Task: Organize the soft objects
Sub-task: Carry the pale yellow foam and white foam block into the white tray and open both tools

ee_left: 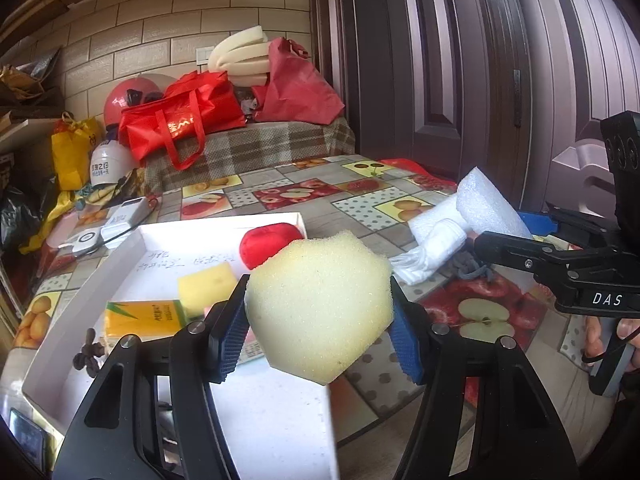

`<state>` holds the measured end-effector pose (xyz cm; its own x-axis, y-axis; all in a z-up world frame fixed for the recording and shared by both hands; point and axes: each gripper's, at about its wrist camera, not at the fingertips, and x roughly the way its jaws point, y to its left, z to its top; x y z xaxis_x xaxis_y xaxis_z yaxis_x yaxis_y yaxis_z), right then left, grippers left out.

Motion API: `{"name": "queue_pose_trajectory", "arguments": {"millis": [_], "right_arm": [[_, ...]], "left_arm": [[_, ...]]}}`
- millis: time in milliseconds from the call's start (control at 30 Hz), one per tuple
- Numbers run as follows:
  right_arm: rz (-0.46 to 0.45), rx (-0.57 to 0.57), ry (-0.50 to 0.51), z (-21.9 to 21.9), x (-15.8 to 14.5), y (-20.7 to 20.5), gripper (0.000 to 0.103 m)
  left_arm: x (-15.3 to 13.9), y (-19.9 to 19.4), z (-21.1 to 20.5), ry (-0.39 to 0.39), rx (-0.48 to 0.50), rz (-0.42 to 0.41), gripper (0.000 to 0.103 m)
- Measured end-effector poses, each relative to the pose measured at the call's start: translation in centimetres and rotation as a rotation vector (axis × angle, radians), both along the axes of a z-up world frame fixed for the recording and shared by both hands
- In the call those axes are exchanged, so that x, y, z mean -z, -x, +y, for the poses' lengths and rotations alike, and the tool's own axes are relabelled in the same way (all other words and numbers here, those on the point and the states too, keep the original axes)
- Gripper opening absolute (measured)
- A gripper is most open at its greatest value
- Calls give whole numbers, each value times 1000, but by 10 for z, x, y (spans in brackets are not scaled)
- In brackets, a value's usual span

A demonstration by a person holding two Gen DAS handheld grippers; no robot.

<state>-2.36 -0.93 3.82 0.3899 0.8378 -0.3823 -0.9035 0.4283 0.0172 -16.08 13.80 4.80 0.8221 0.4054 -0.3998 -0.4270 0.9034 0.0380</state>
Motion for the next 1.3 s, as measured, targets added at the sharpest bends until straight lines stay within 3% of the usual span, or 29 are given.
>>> {"name": "queue_pose_trajectory", "arguments": {"millis": [600, 967, 1233, 1300], "right_arm": [[26, -95, 69, 55, 11, 27, 65], [8, -204, 91, 94, 14, 54, 65], [27, -396, 248, 151, 29, 79, 64], [101, -461, 321, 166, 36, 78, 55]], "left_arm": [[3, 46, 64, 49, -178, -17, 63], [10, 74, 119, 207, -330, -69, 63], [10, 80, 123, 225, -353, -89, 63], [10, 80, 122, 219, -352, -86, 63]]}}
